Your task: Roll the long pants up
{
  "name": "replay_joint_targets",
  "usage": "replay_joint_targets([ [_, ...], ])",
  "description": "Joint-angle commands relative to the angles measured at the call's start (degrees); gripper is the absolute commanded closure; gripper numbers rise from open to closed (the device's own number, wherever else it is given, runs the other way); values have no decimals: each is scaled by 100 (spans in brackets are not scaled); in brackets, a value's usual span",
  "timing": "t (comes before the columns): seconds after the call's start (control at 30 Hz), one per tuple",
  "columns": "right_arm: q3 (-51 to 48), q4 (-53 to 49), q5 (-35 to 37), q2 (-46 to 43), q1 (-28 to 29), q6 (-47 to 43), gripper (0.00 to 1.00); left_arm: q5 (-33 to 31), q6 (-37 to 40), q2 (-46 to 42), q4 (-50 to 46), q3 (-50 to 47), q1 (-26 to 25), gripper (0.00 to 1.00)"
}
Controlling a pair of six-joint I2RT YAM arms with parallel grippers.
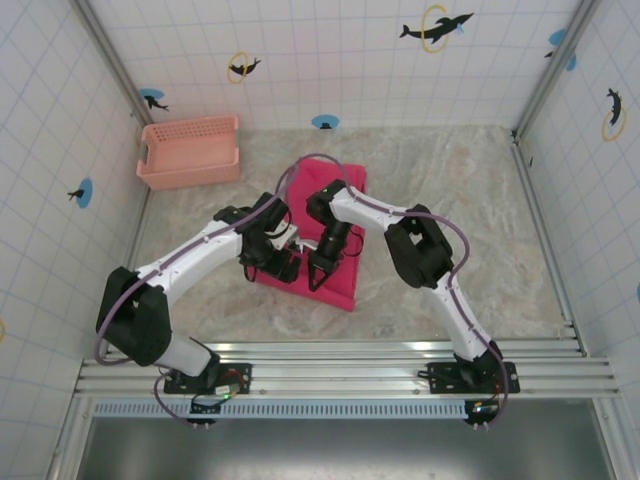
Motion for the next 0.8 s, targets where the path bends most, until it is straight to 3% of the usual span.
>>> replay_joint_targets([
  [0.0,336,-234,-441,-41,-80,-346,92,-1057,206,62,-536,37,-37,2],
  [0.27,430,-320,-692,64,-148,-423,92,-1768,1124,217,-802,324,-186,2],
  [0.47,627,-313,-900,247,-141,-367,90,-2353,800,984,-974,489,-186,3],
  [0.63,857,-270,-985,379,-108,-285,88,-2346,578,1760,-1068,614,-201,2],
  [0.7,956,-234,-968,388,-112,-248,84,-2379,512,1933,-1085,597,-198,3],
  [0.77,968,-38,-759,284,-138,-47,72,-2362,468,1935,-1006,515,-200,2],
])
